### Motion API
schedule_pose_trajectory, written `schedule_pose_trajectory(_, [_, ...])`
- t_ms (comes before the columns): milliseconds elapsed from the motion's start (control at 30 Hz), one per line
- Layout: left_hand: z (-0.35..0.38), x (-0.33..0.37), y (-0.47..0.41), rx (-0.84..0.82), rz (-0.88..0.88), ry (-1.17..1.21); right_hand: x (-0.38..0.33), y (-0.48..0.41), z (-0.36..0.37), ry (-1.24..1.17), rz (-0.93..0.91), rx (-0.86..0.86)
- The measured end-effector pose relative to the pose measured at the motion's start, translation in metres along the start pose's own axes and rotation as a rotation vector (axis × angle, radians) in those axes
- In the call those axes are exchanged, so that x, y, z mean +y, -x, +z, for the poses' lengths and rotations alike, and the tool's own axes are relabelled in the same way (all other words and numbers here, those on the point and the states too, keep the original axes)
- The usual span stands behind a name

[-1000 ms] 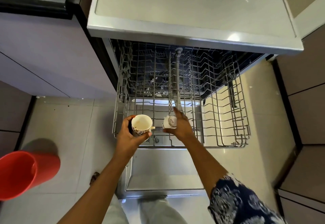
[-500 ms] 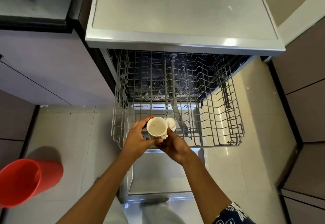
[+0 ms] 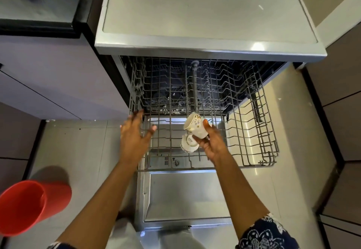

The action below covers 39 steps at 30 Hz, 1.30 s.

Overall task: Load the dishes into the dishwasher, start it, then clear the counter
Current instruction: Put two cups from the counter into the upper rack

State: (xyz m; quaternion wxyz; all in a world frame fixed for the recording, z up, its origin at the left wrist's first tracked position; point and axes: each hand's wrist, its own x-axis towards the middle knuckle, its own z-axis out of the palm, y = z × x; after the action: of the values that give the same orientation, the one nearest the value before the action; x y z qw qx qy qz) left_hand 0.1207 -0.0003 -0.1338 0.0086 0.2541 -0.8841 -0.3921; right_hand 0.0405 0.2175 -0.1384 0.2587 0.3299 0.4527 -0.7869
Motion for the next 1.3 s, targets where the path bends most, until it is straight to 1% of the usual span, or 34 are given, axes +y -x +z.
schedule_pose_trajectory(67, [0.001,-0.014,-0.011,0.052,-0.071,0.015,-0.013,-0.012,0.005,0.118,-0.071,0.099])
schedule_pose_trajectory(133, [0.004,-0.017,-0.020,0.045,-0.079,0.041,-0.020,-0.028,0.011,0.266,-0.177,0.195])
schedule_pose_trajectory(200, [0.008,-0.016,-0.024,0.039,-0.072,0.038,-0.019,-0.045,0.013,0.501,-0.334,0.267])
schedule_pose_trajectory(233, [0.009,-0.017,-0.024,0.044,-0.065,0.026,-0.017,-0.050,0.013,0.677,-0.407,0.287])
schedule_pose_trajectory(300, [0.010,-0.021,-0.023,0.049,-0.051,0.000,-0.012,-0.056,0.014,0.987,-0.525,0.274])
schedule_pose_trajectory(400, [0.011,-0.028,-0.022,0.048,-0.044,-0.033,-0.007,-0.062,0.021,1.219,-0.582,0.211])
schedule_pose_trajectory(533, [0.014,-0.028,-0.019,0.060,-0.023,-0.174,0.001,-0.072,0.028,1.378,-0.566,0.194])
schedule_pose_trajectory(633, [0.016,-0.032,-0.017,0.041,0.046,-0.295,0.006,-0.078,0.029,1.506,-0.512,0.165])
schedule_pose_trajectory(733, [0.017,-0.039,-0.021,-0.001,0.113,-0.377,0.008,-0.083,0.030,1.610,-0.497,0.180])
schedule_pose_trajectory(933, [0.018,-0.045,-0.024,-0.057,0.119,-0.406,0.011,-0.085,0.033,1.842,-0.530,0.157])
schedule_pose_trajectory(1067, [0.019,-0.049,-0.025,-0.058,0.118,-0.366,0.017,-0.089,0.038,2.017,-0.536,0.064])
schedule_pose_trajectory(1133, [0.021,-0.050,-0.026,-0.054,0.116,-0.347,0.019,-0.093,0.039,2.034,-0.523,0.032])
schedule_pose_trajectory(1300, [0.025,-0.053,-0.026,-0.035,0.121,-0.347,0.016,-0.097,0.037,1.991,-0.470,-0.023])
